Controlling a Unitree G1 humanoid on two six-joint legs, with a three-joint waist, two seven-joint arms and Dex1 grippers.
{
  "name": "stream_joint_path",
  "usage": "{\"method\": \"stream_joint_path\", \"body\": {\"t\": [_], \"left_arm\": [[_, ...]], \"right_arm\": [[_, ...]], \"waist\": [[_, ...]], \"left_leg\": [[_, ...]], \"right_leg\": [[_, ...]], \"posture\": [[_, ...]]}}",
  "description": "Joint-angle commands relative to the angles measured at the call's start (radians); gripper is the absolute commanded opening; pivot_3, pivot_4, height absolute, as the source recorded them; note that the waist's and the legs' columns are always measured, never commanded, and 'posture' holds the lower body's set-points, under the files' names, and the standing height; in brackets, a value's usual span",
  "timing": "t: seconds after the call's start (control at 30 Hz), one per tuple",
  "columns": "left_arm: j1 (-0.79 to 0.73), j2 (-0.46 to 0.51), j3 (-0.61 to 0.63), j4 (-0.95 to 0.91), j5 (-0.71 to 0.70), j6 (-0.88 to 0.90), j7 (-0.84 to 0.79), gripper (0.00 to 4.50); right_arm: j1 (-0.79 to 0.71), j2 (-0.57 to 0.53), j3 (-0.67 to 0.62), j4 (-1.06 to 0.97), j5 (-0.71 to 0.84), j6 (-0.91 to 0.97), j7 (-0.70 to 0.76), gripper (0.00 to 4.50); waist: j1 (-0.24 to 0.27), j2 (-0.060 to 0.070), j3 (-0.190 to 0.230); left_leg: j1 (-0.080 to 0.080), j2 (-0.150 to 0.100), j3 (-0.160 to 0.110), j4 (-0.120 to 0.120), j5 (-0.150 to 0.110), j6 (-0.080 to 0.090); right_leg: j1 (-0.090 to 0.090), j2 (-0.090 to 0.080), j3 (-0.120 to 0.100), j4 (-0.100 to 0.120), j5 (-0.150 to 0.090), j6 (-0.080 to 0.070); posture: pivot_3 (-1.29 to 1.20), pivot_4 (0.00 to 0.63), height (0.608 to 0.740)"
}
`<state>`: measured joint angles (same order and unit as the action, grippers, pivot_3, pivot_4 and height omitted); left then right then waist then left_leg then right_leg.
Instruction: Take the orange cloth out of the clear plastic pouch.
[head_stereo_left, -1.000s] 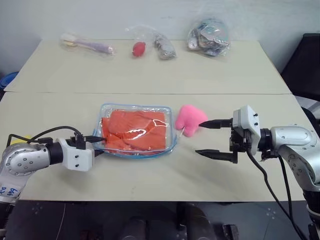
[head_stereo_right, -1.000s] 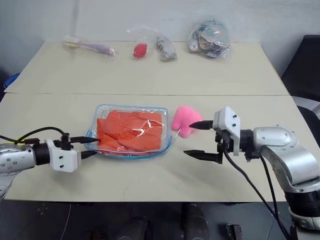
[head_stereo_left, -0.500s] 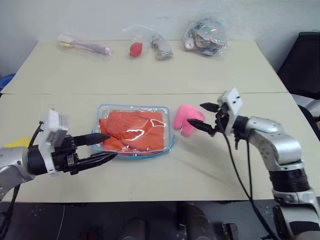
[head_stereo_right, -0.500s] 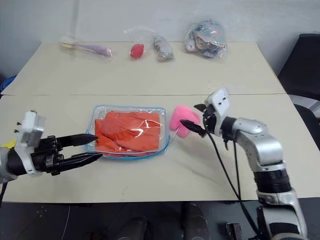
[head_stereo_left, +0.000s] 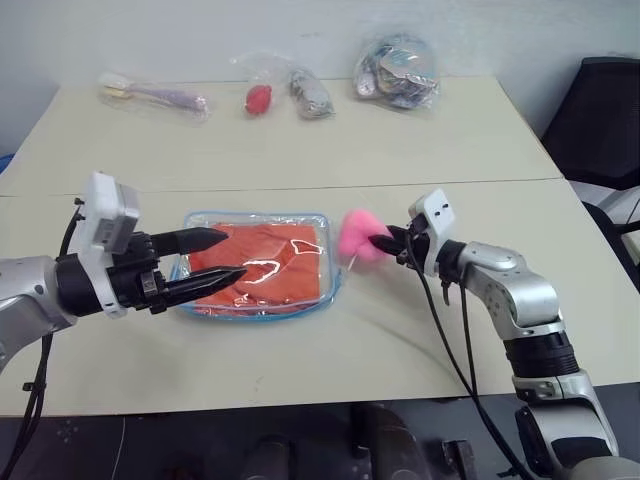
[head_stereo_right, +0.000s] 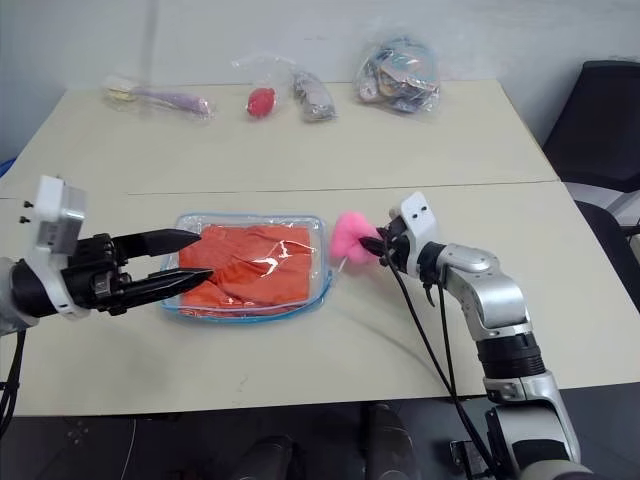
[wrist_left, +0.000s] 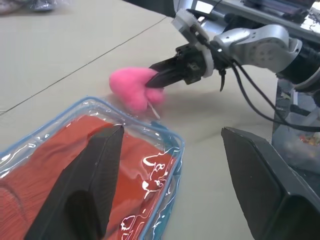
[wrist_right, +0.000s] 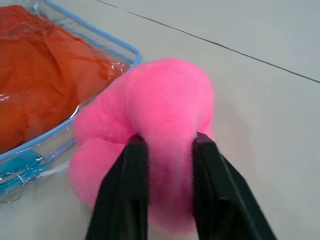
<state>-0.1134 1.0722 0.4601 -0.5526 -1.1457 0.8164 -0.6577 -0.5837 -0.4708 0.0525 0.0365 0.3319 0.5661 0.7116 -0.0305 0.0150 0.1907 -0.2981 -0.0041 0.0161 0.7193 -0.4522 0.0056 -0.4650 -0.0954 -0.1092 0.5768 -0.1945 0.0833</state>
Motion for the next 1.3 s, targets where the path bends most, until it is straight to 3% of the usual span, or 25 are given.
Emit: {"method": "stream_joint_path", "body": {"t": [0.03, 0.13, 0.23, 0.53, 0.67, 0.97, 1.07, 1.23, 1.3], "left_arm": [[0.005, -0.005, 0.020, -0.026, 0.034, -0.018, -0.019, 3.28], [0.032, -0.012, 0.020, -0.040, 0.074, -0.027, -0.036, 3.28], [0.036, -0.019, 0.007, -0.049, 0.087, -0.026, -0.045, 3.28], [0.005, -0.022, -0.034, -0.043, 0.097, -0.006, -0.053, 3.28], [-0.005, -0.019, -0.056, -0.048, 0.107, -0.001, -0.068, 3.28], [-0.037, -0.015, -0.108, -0.044, 0.149, -0.005, -0.105, 3.28], [-0.044, -0.017, -0.117, -0.041, 0.161, -0.007, -0.112, 3.28], [-0.043, -0.031, -0.141, -0.049, 0.188, -0.015, -0.120, 3.28], [-0.038, -0.033, -0.156, -0.059, 0.204, -0.024, -0.131, 3.28]], "right_arm": [[-0.003, -0.022, -0.027, -0.078, -0.014, -0.067, 0.006, 0.02], [0.037, -0.068, -0.004, -0.183, -0.082, -0.250, 0.049, 0.02], [0.119, -0.143, 0.078, -0.266, -0.159, -0.510, 0.179, 0.02], [0.210, -0.231, 0.183, -0.300, -0.186, -0.901, 0.413, 0.02], [0.231, -0.228, 0.240, -0.298, -0.206, -0.989, 0.453, 0.02], [0.221, -0.126, 0.349, -0.232, -0.230, -0.909, 0.447, 0.02], [0.217, -0.128, 0.362, -0.220, -0.247, -0.891, 0.454, 0.79], [0.231, -0.142, 0.347, -0.252, -0.240, -0.880, 0.452, 2.48], [0.237, -0.156, 0.334, -0.271, -0.228, -0.878, 0.454, 2.73]], "waist": [[0.000, 0.000, 0.000], [0.003, 0.001, 0.001], [0.004, 0.001, 0.000], [0.003, 0.000, 0.000], [0.003, 0.000, 0.000], [0.004, 0.000, 0.000], [0.003, 0.000, 0.000], [0.003, 0.000, 0.000], [0.004, 0.000, 0.000]], "left_leg": [[0.000, 0.000, 0.000, 0.000, 0.000, 0.000], [0.000, 0.000, 0.000, 0.000, 0.000, 0.000], [-0.001, -0.001, -0.001, -0.001, 0.000, 0.000], [0.001, 0.000, 0.001, 0.000, 0.000, -0.001], [0.001, 0.001, 0.000, 0.000, 0.000, -0.001], [0.001, 0.001, -0.001, 0.001, 0.000, -0.001], [0.000, 0.001, -0.002, 0.001, 0.000, -0.001], [0.000, 0.001, -0.003, 0.001, 0.000, -0.001], [0.000, 0.001, -0.004, 0.001, 0.000, -0.001]], "right_leg": [[0.000, 0.000, 0.000, 0.000, 0.000, 0.000], [0.000, 0.000, 0.000, 0.000, 0.000, 0.000], [0.000, 0.000, 0.000, -0.001, 0.000, 0.000], [0.001, 0.000, 0.001, -0.001, 0.000, 0.000], [0.001, 0.000, 0.001, -0.001, 0.000, 0.000], [0.001, -0.001, 0.000, 0.000, 0.000, 0.000], [0.001, -0.001, 0.000, -0.001, 0.000, 0.000], [0.001, -0.001, 0.000, -0.001, 0.000, 0.000], [0.001, -0.001, 0.000, -0.001, 0.000, 0.000]], "posture": [[0.00, 0.150, 0.740], [0.00, 0.150, 0.740], [0.00, 0.150, 0.740], [0.00, 0.150, 0.740], [0.00, 0.150, 0.740], [0.00, 0.150, 0.740], [0.00, 0.150, 0.740], [0.00, 0.150, 0.740], [0.00, 0.150, 0.740]]}}
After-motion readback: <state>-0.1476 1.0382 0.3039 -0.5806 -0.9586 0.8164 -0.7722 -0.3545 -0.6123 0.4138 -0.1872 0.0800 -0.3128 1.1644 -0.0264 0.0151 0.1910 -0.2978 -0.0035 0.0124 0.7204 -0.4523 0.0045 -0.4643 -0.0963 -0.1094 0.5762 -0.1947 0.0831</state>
